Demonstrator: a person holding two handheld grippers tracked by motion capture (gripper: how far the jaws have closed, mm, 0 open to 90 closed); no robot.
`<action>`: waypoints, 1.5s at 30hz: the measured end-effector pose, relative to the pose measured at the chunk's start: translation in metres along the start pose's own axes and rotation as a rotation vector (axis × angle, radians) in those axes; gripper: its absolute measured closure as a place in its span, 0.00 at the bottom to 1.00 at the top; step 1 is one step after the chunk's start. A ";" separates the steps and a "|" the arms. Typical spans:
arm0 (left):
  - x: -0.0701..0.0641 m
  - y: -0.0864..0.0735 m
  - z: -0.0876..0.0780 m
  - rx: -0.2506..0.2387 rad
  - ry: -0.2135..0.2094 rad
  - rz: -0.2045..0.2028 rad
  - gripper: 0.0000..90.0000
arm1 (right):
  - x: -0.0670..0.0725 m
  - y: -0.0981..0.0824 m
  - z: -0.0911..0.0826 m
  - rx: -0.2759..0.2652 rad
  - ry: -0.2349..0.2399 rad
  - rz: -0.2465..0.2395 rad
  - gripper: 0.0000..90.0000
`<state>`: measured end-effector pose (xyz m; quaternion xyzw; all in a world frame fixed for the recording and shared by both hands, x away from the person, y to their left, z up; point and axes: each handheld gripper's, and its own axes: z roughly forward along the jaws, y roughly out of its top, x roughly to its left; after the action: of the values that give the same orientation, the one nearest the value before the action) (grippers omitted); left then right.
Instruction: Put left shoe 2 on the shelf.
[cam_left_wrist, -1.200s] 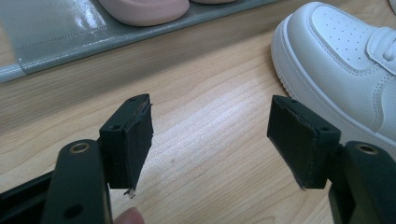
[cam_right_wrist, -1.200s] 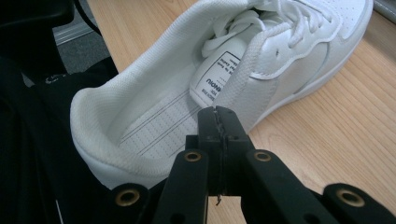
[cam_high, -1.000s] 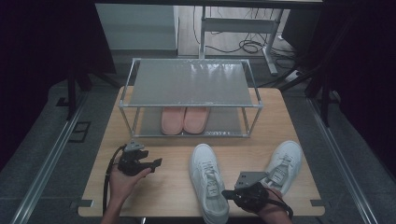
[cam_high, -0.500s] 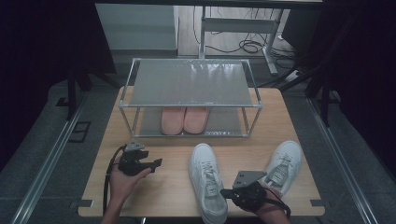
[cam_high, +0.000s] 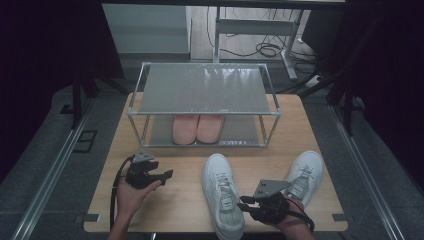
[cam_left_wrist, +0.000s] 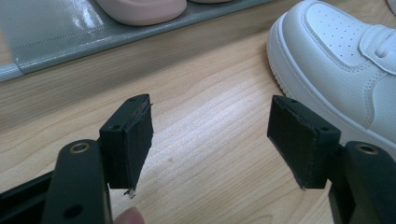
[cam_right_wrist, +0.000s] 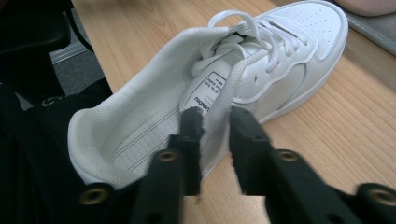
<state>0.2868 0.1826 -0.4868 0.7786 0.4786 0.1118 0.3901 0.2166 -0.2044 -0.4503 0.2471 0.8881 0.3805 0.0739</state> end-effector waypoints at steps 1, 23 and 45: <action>0.000 0.000 0.000 -0.001 0.000 0.000 0.35 | 0.000 0.000 0.001 0.000 -0.005 0.003 0.73; 0.001 0.000 0.003 0.007 -0.005 0.000 0.35 | 0.001 0.013 0.039 0.094 -0.128 0.066 0.57; 0.002 -0.001 0.003 0.010 0.002 -0.010 0.36 | -0.004 0.015 0.042 0.069 -0.210 0.140 0.85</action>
<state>0.2895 0.1830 -0.4899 0.7781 0.4835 0.1081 0.3862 0.2393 -0.1706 -0.4691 0.3493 0.8685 0.3261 0.1315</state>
